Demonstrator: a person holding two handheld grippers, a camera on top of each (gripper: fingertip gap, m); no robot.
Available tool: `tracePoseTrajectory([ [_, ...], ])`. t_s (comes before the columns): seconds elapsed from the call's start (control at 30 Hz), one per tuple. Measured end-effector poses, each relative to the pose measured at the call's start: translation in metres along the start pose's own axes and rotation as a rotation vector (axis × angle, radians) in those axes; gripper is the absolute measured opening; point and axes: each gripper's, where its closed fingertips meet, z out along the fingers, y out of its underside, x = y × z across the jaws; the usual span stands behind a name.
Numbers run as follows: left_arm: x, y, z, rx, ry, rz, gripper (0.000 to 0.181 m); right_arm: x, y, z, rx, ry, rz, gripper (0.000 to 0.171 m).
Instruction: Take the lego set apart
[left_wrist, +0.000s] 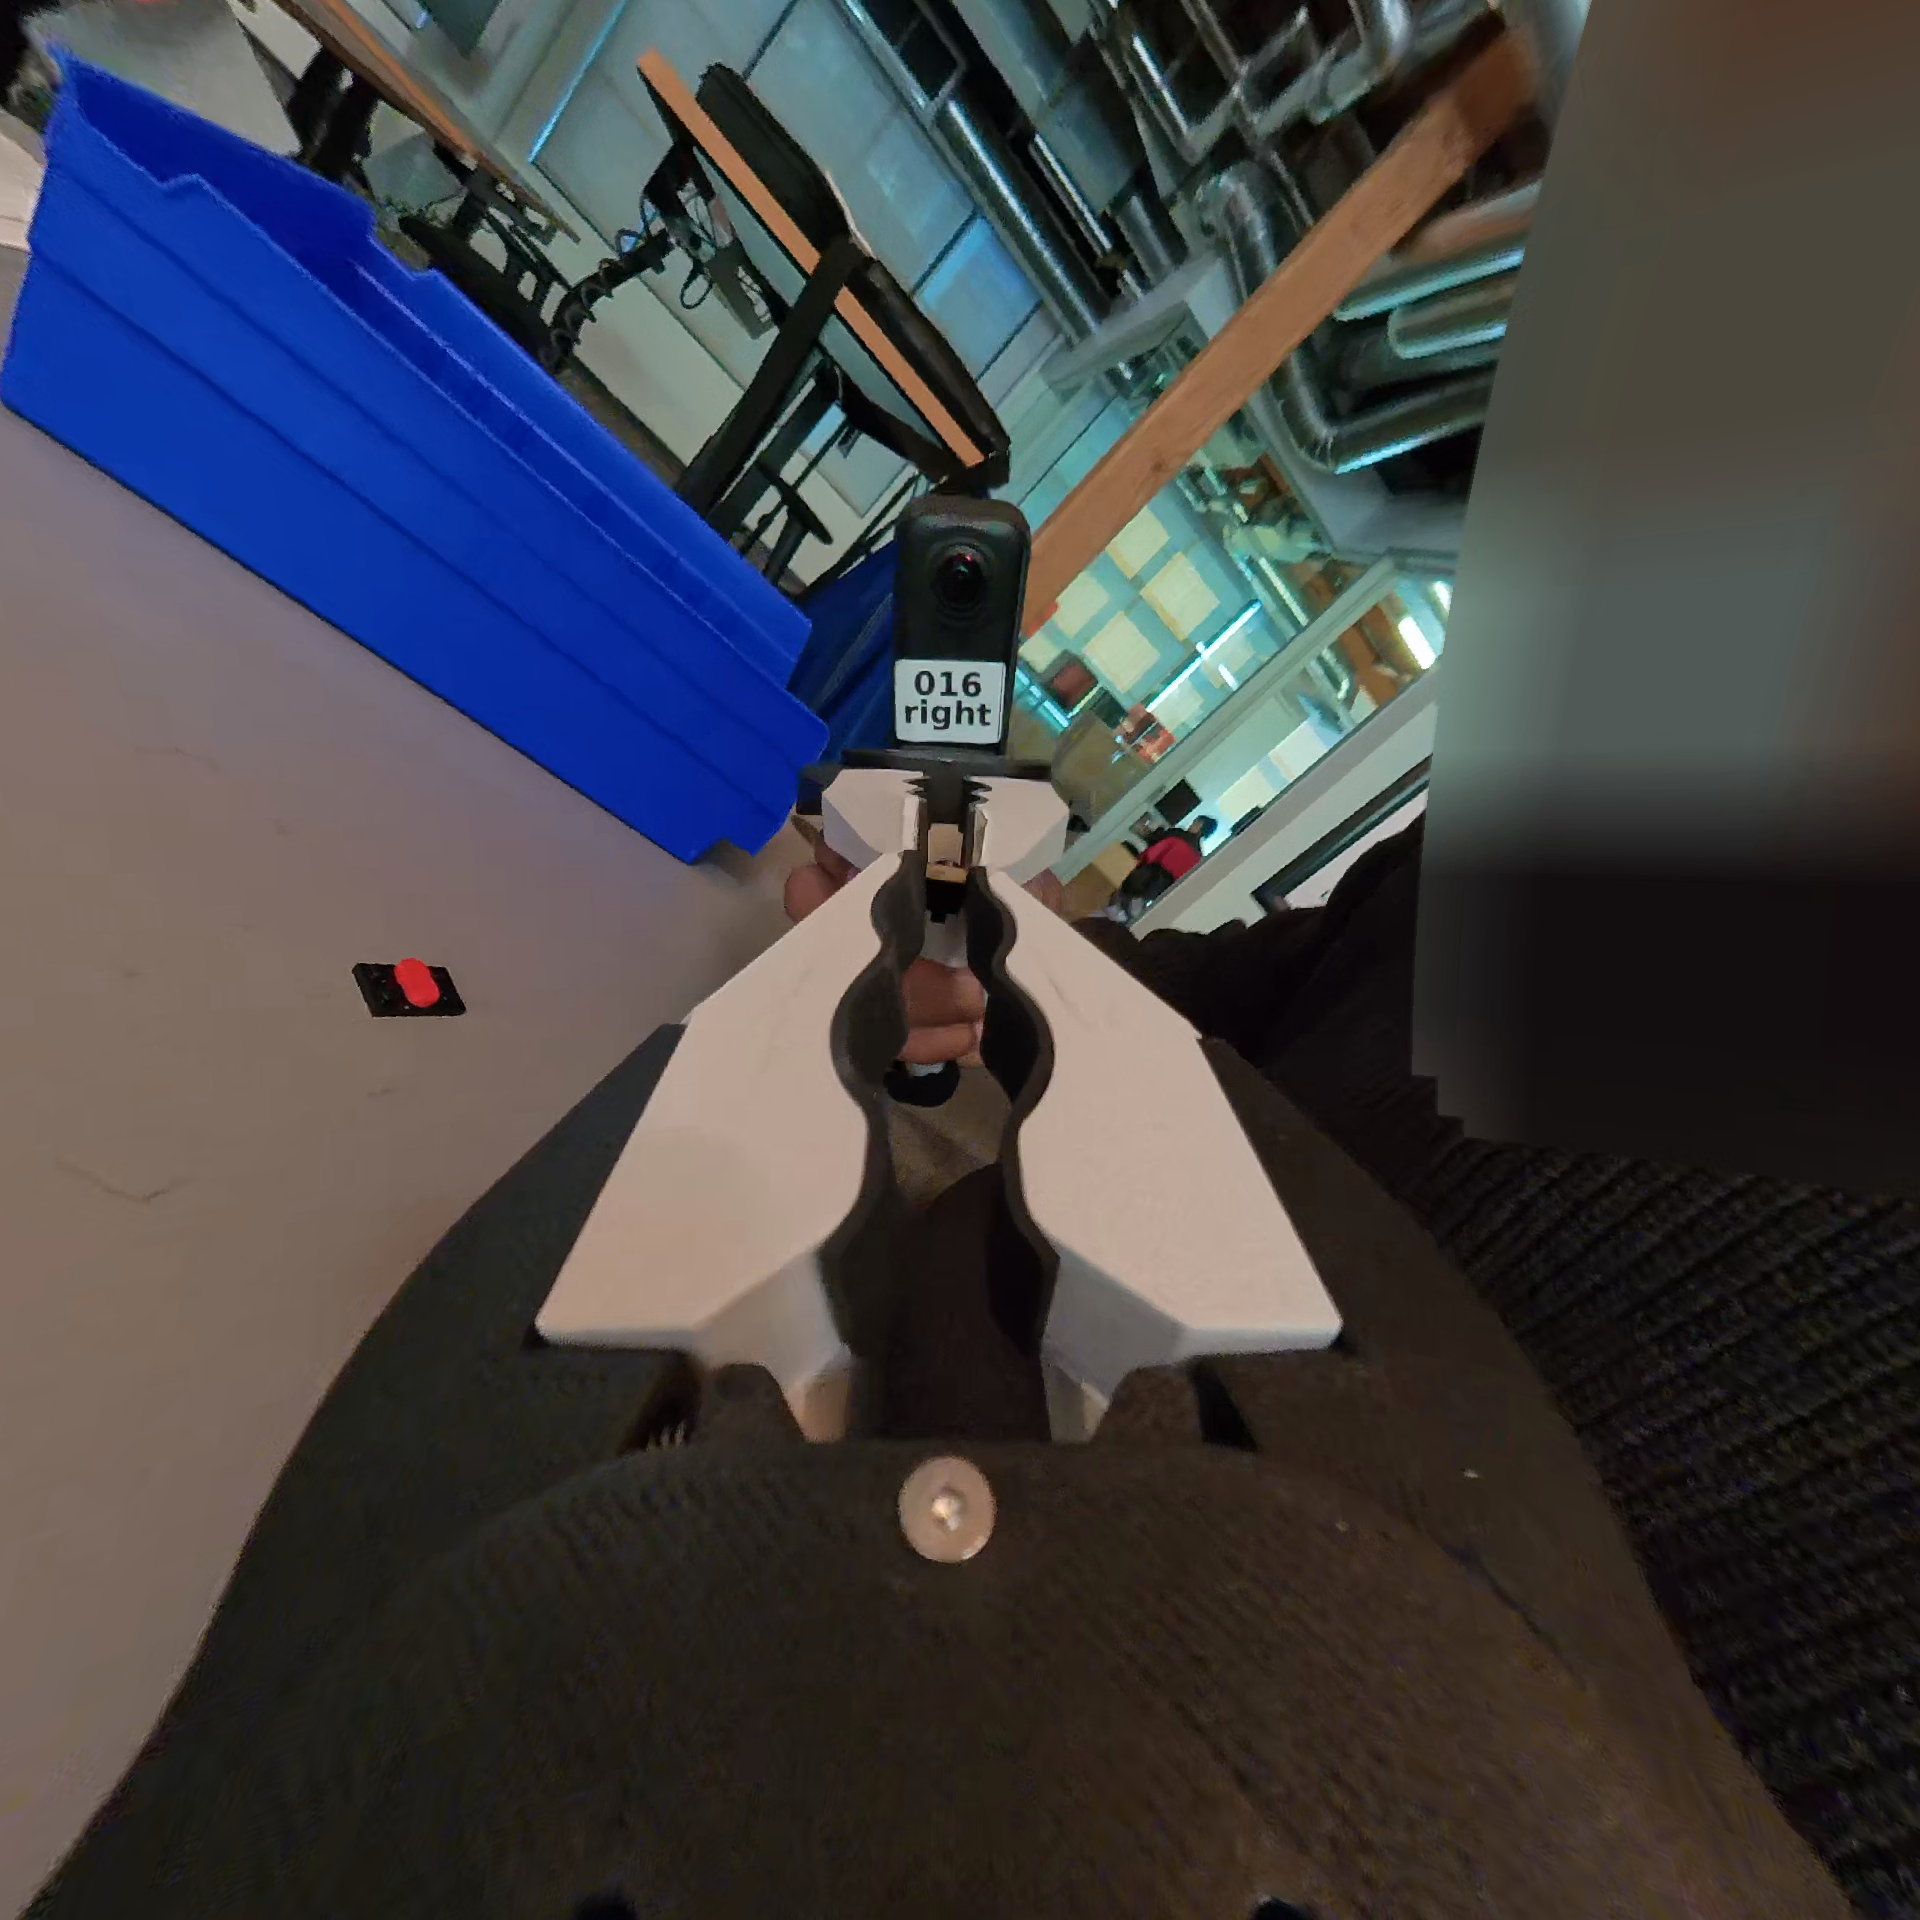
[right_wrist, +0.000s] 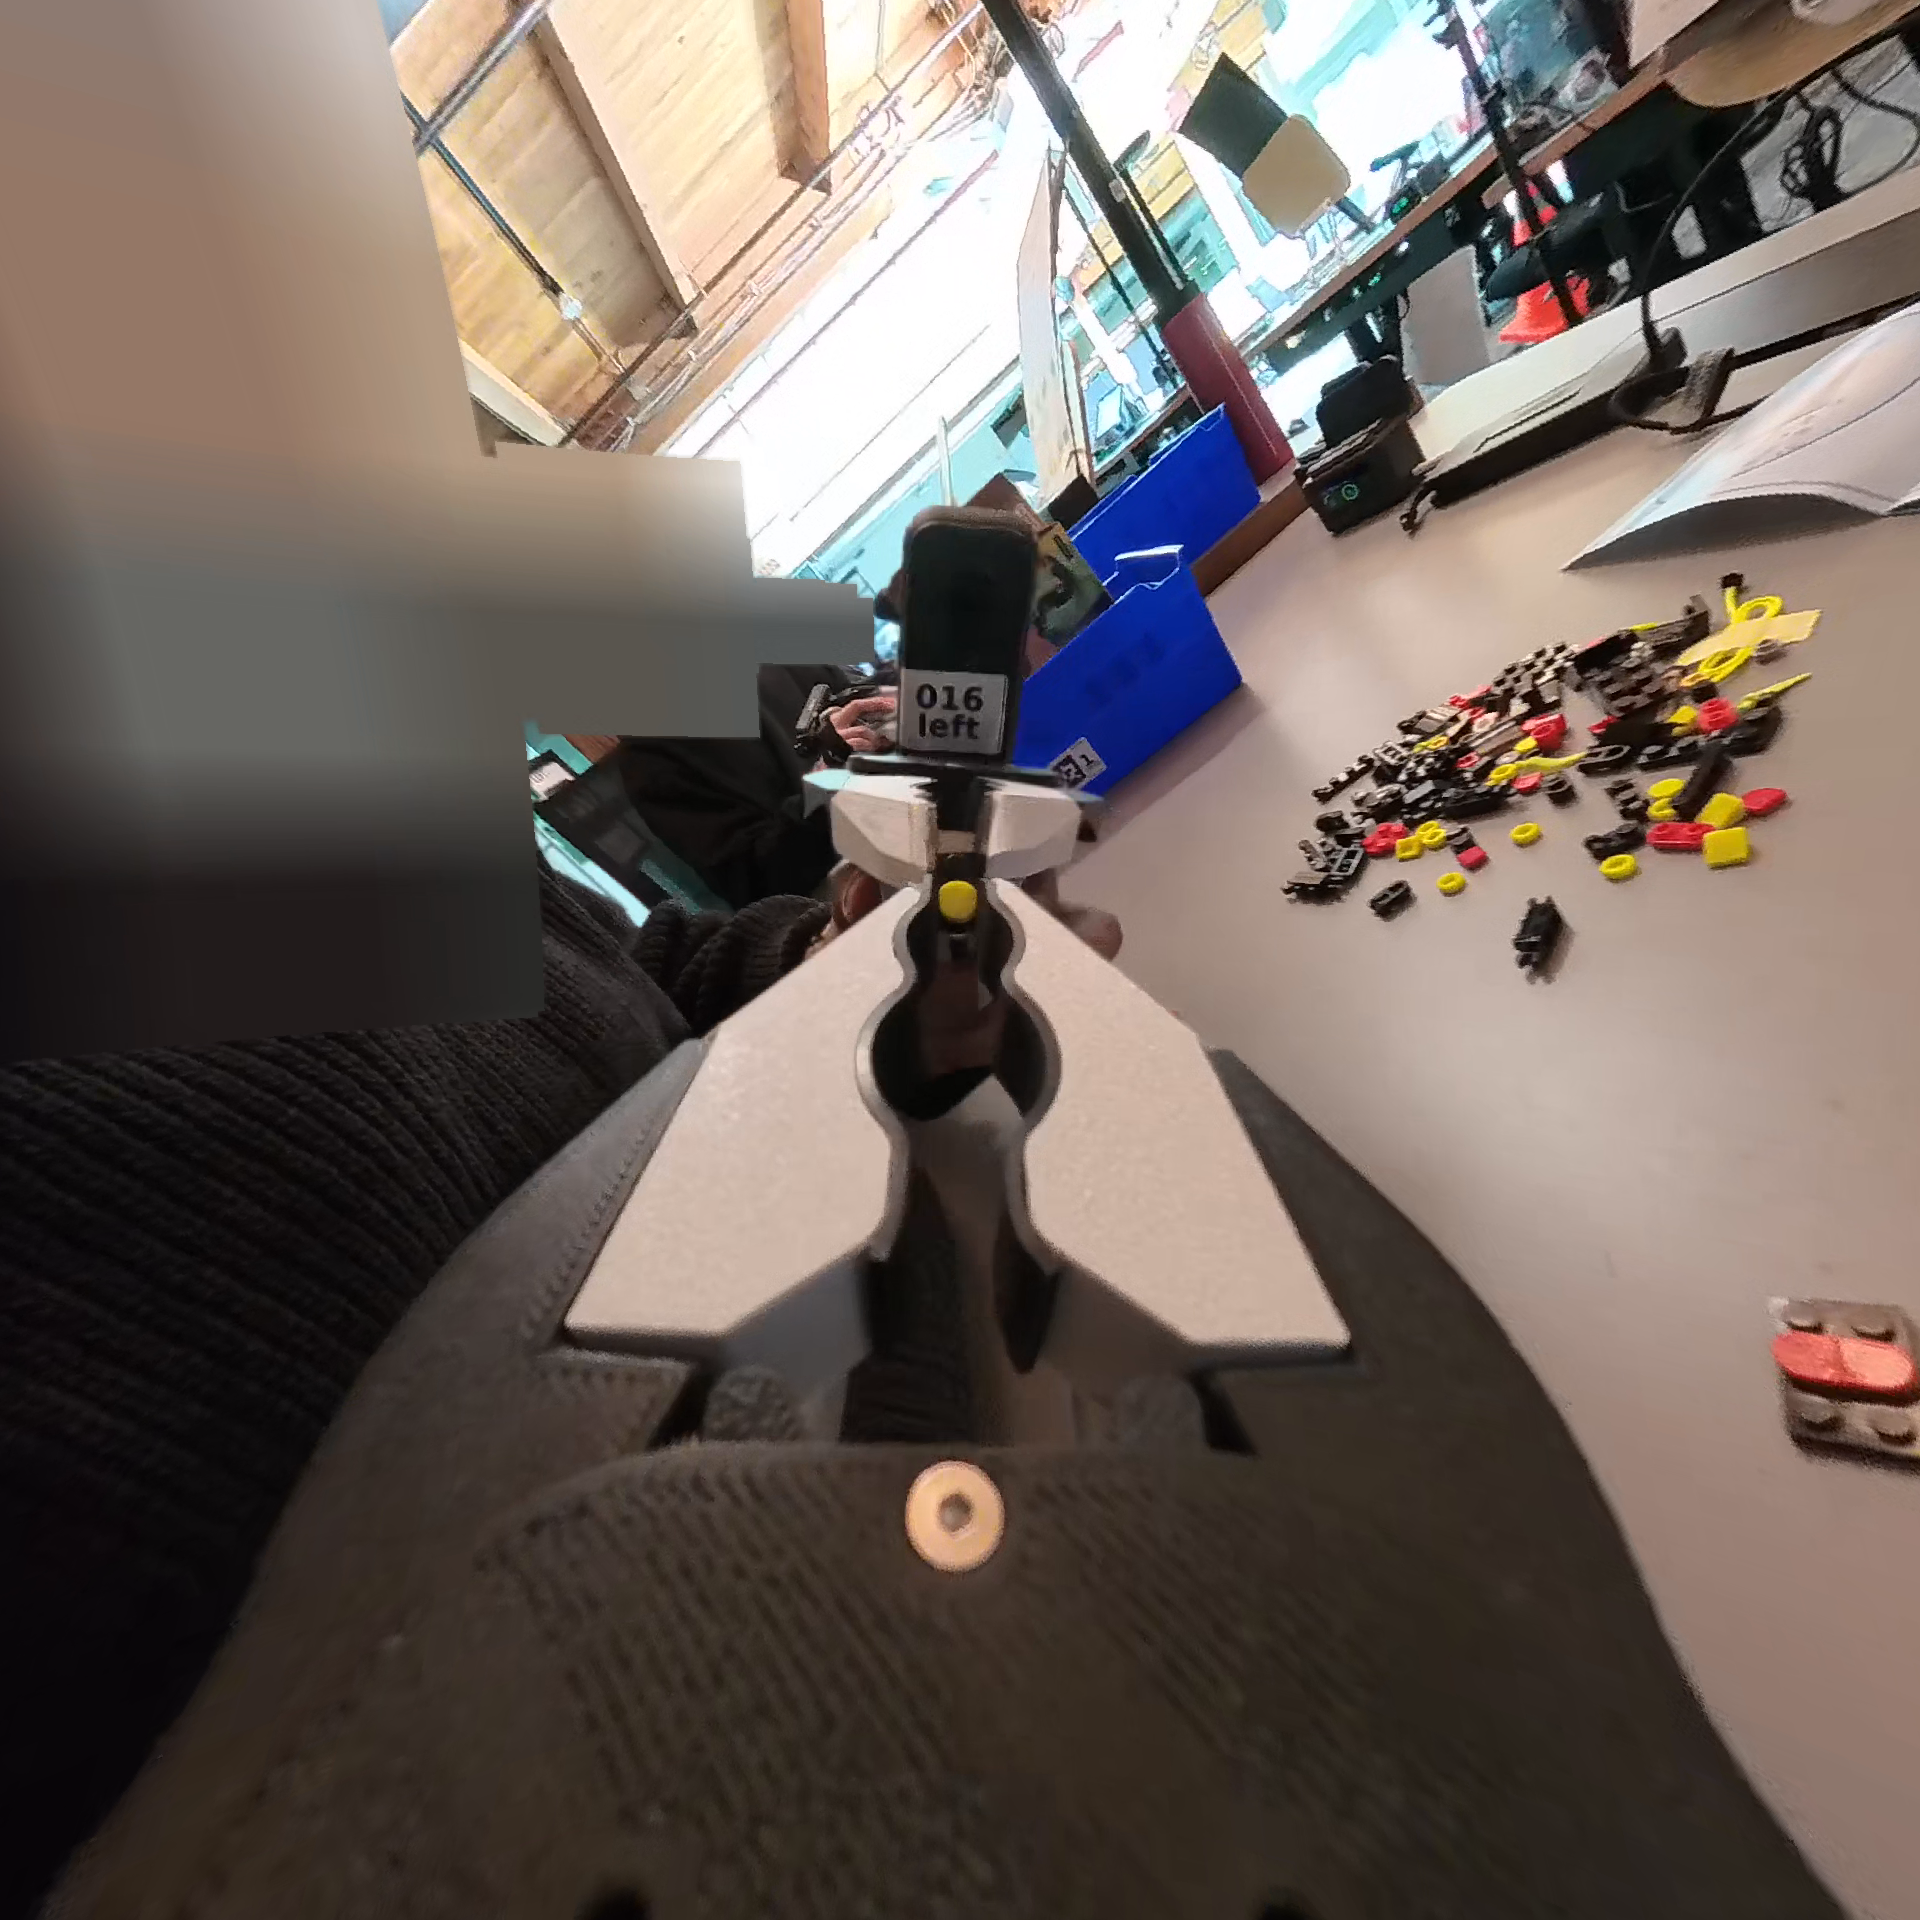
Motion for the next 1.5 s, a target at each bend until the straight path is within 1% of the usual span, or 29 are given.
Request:
tracePoseTrajectory([
  [0.13,0.006,0.004,-0.002,-0.055,-0.002,0.064,0.008,-0.006,0.000,0.001,0.019,-0.083,0.088,0.006],
  [0.2,0.009,0.006,-0.003,-0.077,0.017,0.063,0.009,-0.009,0.000,0.001,0.032,-0.123,0.135,0.006],
  [0.37,0.009,0.011,-0.005,-0.117,0.021,0.086,0.009,-0.009,0.000,0.001,0.051,-0.142,0.199,0.006],
  [0.5,0.003,0.018,-0.007,-0.172,-0.027,0.156,0.009,-0.002,0.004,0.002,0.051,-0.102,0.241,0.005],
  [0.53,0.006,0.022,-0.006,-0.194,-0.020,0.185,0.006,0.002,0.004,0.001,0.059,-0.084,0.249,0.000],
  [0.57,0.012,0.035,-0.002,-0.261,0.003,0.212,0.000,0.010,-0.004,-0.004,0.115,-0.045,0.264,0.000],
  [0.6,0.011,0.049,0.004,-0.317,-0.028,0.273,0.000,0.016,-0.013,-0.012,0.149,-0.043,0.279,0.000],
  [0.63,0.007,0.052,0.007,-0.323,-0.061,0.294,0.000,0.023,-0.008,-0.014,0.111,0.023,0.218,0.000],
  [0.67,0.001,0.048,0.006,-0.308,-0.084,0.276,0.000,0.024,-0.002,-0.014,0.082,0.060,0.178,0.000],
  [0.73,-0.016,0.035,-0.003,-0.254,-0.147,0.268,0.000,0.015,-0.003,-0.008,0.080,0.036,0.177,0.000],
  [0.8,-0.014,0.025,-0.007,-0.200,-0.123,0.229,0.000,0.022,-0.008,-0.012,0.064,0.093,0.113,0.000],
  [0.87,-0.020,0.023,-0.008,-0.210,-0.177,0.281,0.000,0.031,-0.018,-0.023,0.089,0.150,0.078,0.000],
  [0.93,-0.022,0.023,-0.010,-0.218,-0.190,0.300,0.000,0.037,-0.011,-0.027,0.012,0.196,0.020,0.000],
  [1.0,-0.022,0.026,-0.009,-0.224,-0.187,0.295,0.000,0.040,0.007,-0.026,-0.130,0.245,-0.052,0.000],
  [1.1,-0.024,0.032,-0.007,-0.255,-0.189,0.310,0.000,0.034,0.025,-0.029,-0.287,0.260,-0.136,0.000],
  [1.17,-0.024,0.036,-0.005,-0.263,-0.186,0.302,0.000,0.022,0.037,-0.038,-0.390,0.231,-0.211,0.007],
  [1.2,-0.023,0.037,-0.004,-0.263,-0.181,0.299,0.000,0.013,0.050,-0.045,-0.471,0.201,-0.259,0.010],
  [1.23,-0.024,0.037,-0.004,-0.261,-0.181,0.299,0.000,0.010,0.066,-0.055,-0.575,0.204,-0.313,0.018],
  [1.33,-0.024,0.037,-0.002,-0.256,-0.167,0.286,0.000,0.029,0.118,-0.100,-0.940,0.337,-0.489,0.026],
  [1.37,-0.025,0.038,-0.002,-0.257,-0.163,0.274,0.000,0.030,0.133,-0.109,-1.016,0.324,-0.501,0.027],
  [1.43,-0.025,0.039,0.000,-0.254,-0.147,0.246,0.000,0.028,0.149,-0.111,-1.064,0.275,-0.478,0.028],
  [1.5,-0.022,0.040,0.001,-0.251,-0.129,0.228,0.000,0.024,0.147,-0.105,-1.032,0.235,-0.477,0.029],
])
